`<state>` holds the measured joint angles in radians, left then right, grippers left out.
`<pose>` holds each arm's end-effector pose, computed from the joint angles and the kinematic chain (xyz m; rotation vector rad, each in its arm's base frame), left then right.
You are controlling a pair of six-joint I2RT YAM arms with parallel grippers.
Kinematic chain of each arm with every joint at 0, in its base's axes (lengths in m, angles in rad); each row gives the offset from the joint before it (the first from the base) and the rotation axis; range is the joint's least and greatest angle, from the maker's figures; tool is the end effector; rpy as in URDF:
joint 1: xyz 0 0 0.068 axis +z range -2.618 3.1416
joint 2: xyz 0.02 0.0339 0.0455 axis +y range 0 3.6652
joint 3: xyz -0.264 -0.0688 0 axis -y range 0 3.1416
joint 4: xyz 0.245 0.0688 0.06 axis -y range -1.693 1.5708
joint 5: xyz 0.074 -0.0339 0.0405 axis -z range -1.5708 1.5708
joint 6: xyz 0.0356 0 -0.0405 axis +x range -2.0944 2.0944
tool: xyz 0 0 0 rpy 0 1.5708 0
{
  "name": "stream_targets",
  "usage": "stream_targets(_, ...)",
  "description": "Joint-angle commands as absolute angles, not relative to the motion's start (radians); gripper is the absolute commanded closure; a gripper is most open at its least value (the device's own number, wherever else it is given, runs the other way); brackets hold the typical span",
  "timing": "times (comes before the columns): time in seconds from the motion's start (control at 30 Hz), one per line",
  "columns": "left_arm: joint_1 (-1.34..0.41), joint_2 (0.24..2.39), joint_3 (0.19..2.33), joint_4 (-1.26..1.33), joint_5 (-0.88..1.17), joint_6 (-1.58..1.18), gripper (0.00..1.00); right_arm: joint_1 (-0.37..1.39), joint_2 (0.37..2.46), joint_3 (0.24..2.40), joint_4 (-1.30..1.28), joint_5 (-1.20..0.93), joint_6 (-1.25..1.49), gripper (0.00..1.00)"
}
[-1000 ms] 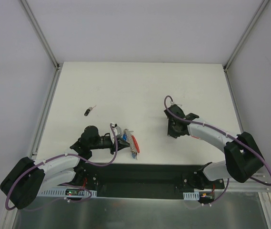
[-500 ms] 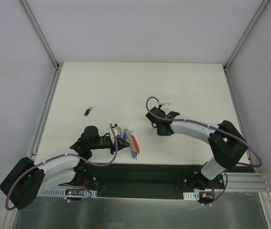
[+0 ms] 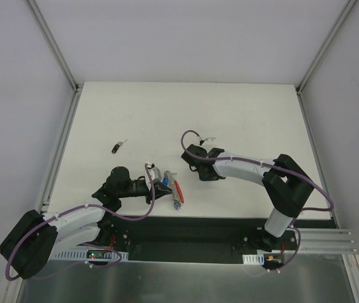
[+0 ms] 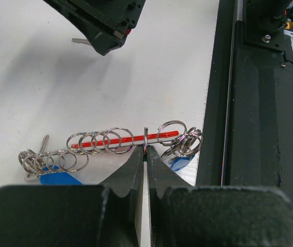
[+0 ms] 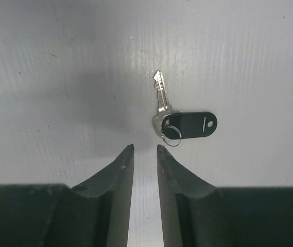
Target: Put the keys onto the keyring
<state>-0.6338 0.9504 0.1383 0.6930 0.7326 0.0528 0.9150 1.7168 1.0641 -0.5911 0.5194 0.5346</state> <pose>0.1296 -0.1248 0.1798 1.1017 1.3865 -1.0423 0.2111 0.2454 0.1742 -0.3722 2.5245 -0.2283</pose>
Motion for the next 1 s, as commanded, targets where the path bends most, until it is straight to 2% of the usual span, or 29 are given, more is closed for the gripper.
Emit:
stream_targets(0.0, -0.634, 0.936, 0.172, 0.713, 0.761, 0.071, 1.00, 0.920, 1.674, 1.106, -0.621, 0.531, 0.494, 0.71)
stream_targets(0.03, -0.634, 0.934, 0.173, 0.713, 0.761, 0.071, 1.00, 0.919, 1.649, 1.111, -0.627, 0.534, 0.476, 0.63)
stream_targets(0.13, -0.634, 0.937, 0.173, 0.715, 0.764, 0.071, 1.00, 0.882, 1.617, 1.103, -0.631, 0.496, 0.404, 0.50)
stream_targets(0.47, -0.635, 0.946, 0.178, 0.713, 0.772, 0.071, 1.00, 0.622, 1.537, 0.983, -0.428, 0.034, 0.079, 0.26)
stream_targets(0.7, -0.635, 0.951, 0.178, 0.713, 0.773, 0.072, 1.00, 0.500, 1.574, 0.946, -0.365, -0.217, 0.005, 0.24)
stream_targets(0.97, -0.635, 0.950, 0.178, 0.713, 0.775, 0.072, 1.00, 0.483, 1.615, 0.884, -0.328, -0.275, -0.005, 0.24)
